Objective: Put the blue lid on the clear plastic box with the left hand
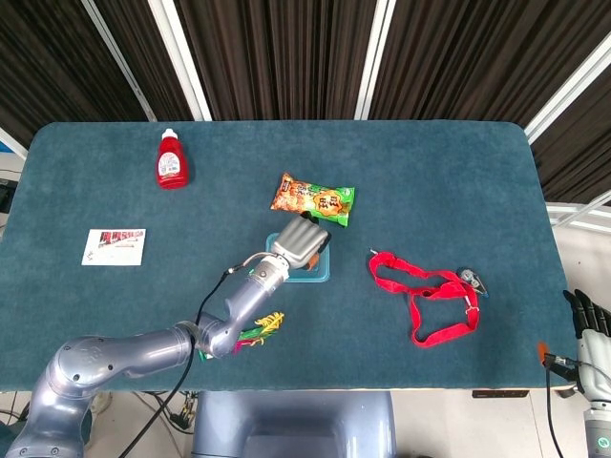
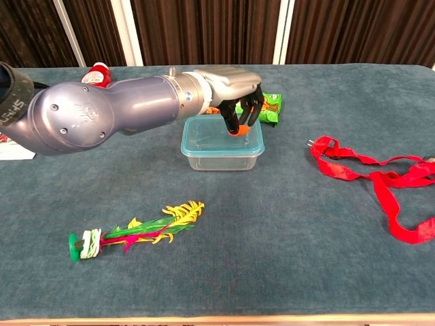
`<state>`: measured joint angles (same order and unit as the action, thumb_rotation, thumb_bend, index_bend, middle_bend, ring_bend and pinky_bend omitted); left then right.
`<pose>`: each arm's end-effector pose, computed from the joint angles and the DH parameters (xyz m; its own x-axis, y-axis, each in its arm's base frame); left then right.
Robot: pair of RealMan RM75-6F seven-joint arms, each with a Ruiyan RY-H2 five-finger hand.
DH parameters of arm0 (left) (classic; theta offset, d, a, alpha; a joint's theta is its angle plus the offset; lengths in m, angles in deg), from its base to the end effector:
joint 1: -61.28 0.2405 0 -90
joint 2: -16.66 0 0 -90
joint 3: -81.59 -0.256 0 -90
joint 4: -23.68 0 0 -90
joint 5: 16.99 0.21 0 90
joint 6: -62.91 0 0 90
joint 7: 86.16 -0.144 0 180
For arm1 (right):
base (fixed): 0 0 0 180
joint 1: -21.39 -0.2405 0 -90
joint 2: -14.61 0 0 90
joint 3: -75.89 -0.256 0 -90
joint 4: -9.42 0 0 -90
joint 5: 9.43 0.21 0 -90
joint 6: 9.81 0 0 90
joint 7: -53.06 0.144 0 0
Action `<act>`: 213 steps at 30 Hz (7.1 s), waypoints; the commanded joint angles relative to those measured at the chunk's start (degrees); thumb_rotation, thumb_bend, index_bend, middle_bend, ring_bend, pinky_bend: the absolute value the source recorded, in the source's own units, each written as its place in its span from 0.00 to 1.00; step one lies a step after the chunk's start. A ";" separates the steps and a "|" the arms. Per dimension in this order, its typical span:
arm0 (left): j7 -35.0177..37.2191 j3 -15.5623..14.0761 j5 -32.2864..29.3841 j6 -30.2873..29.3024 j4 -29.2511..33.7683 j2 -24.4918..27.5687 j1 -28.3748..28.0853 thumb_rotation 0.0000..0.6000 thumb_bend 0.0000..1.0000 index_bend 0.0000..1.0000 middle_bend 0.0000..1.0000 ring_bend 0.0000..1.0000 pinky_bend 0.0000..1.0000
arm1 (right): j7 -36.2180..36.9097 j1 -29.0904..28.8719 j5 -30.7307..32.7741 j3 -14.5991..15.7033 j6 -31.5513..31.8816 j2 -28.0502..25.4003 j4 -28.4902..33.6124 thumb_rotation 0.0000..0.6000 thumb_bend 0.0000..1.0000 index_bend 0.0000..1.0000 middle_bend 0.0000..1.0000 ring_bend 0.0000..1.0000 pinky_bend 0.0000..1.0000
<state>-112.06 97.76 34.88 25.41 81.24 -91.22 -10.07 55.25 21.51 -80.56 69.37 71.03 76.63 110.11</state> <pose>0.0037 0.4091 -0.1108 0.6139 0.2294 0.7553 0.7004 -0.5997 -0.3870 -0.3317 -0.1599 0.1667 0.2140 -0.0295 0.9764 -0.9284 0.3047 0.2126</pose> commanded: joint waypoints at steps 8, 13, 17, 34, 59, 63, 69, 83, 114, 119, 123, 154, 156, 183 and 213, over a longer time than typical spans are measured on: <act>-0.87 0.11 -1.27 -0.31 -1.27 -0.62 -0.72 1.00 0.39 0.56 0.54 0.27 0.20 | -0.26 -0.02 0.16 -0.04 -0.02 -0.06 0.11 1.00 0.39 0.08 0.04 0.02 0.00; -0.85 0.14 -1.82 -0.48 -1.84 -1.01 -0.79 1.00 0.39 0.58 0.57 0.27 0.20 | -0.47 -0.01 0.39 -0.06 -0.05 -0.02 0.20 1.00 0.39 0.08 0.04 0.02 0.00; -0.53 0.05 -1.22 -0.66 -1.92 -1.00 -0.87 1.00 0.39 0.60 0.59 0.27 0.20 | -0.56 -0.01 0.56 -0.07 -0.12 -0.01 0.26 1.00 0.39 0.08 0.04 0.02 0.00; -0.62 -0.25 -1.55 -0.12 -3.39 -1.86 -1.38 1.00 0.39 0.63 0.61 0.27 0.19 | -0.63 -0.05 1.01 -0.10 -0.45 -0.10 0.47 1.00 0.39 0.08 0.04 0.02 0.00; 0.05 0.31 -4.70 1.99 -6.41 -3.09 -1.43 1.00 0.46 0.63 0.62 0.27 0.19 | -0.63 -0.08 1.24 -0.03 -0.75 -0.34 0.70 1.00 0.39 0.08 0.04 0.02 0.00; 0.88 0.67 -4.46 2.06 -6.19 -2.90 -1.46 1.00 0.46 0.63 0.62 0.27 0.19 | -0.68 -0.13 1.29 0.01 -0.90 -0.35 0.75 1.00 0.39 0.08 0.04 0.02 0.00; 2.83 2.21 -5.58 2.79 -4.48 -1.91 -1.44 1.00 0.47 0.64 0.62 0.27 0.19 | -0.69 -0.17 1.26 0.10 -1.07 -0.39 0.78 1.00 0.39 0.08 0.04 0.02 0.00; 1.80 3.85 -21.13 7.80 1.88 4.04 -4.82 1.00 0.47 0.65 0.63 0.27 0.19 | -0.88 -0.23 1.60 0.11 -1.24 -0.37 0.82 1.00 0.39 0.08 0.04 0.02 0.00; 4.80 -1.67 -26.54 8.73 -2.88 2.26 -8.20 1.00 0.47 0.65 0.63 0.27 0.19 | -0.79 -0.22 1.85 0.00 -1.22 -0.34 0.80 1.00 0.39 0.08 0.04 0.02 0.00; 5.45 -2.04 -26.36 9.29 -3.70 1.85 -8.33 1.00 0.47 0.65 0.63 0.27 0.19 | -0.78 -0.24 1.86 -0.02 -1.24 -0.32 0.81 1.00 0.39 0.08 0.04 0.02 0.00; 5.84 -2.33 -26.45 9.64 -4.26 1.52 -8.49 1.00 0.47 0.65 0.63 0.27 0.19 | -0.74 -0.23 1.91 -0.01 -1.27 -0.36 0.83 1.00 0.39 0.08 0.04 0.02 0.00; 8.83 -3.24 -25.55 10.96 -7.61 0.16 -7.86 1.00 0.47 0.65 0.63 0.27 0.19 | -0.60 -0.22 1.64 0.08 -1.24 -0.36 0.72 1.00 0.39 0.08 0.04 0.02 0.00; 8.90 -3.31 -25.46 11.00 -7.66 0.13 -7.84 1.00 0.47 0.65 0.63 0.27 0.19 | -0.63 -0.19 1.64 0.04 -1.12 -0.38 0.67 1.00 0.39 0.08 0.04 0.02 0.00; 2.16 -4.22 -23.45 -2.52 29.34 20.34 -4.77 1.00 0.51 0.66 0.64 0.27 0.19 | -0.92 -0.30 1.49 0.08 -1.11 -0.19 0.67 1.00 0.39 0.08 0.04 0.02 0.00; 5.66 -8.04 -4.31 -8.42 22.71 9.53 -2.35 1.00 0.51 0.69 0.64 0.22 0.00 | -0.83 -0.23 2.17 -0.21 -1.05 -0.30 0.77 1.00 0.39 0.08 0.04 0.02 0.00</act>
<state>-108.22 90.00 26.91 17.44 106.46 -79.73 -13.67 54.42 21.28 -78.39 69.16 69.97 76.33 110.88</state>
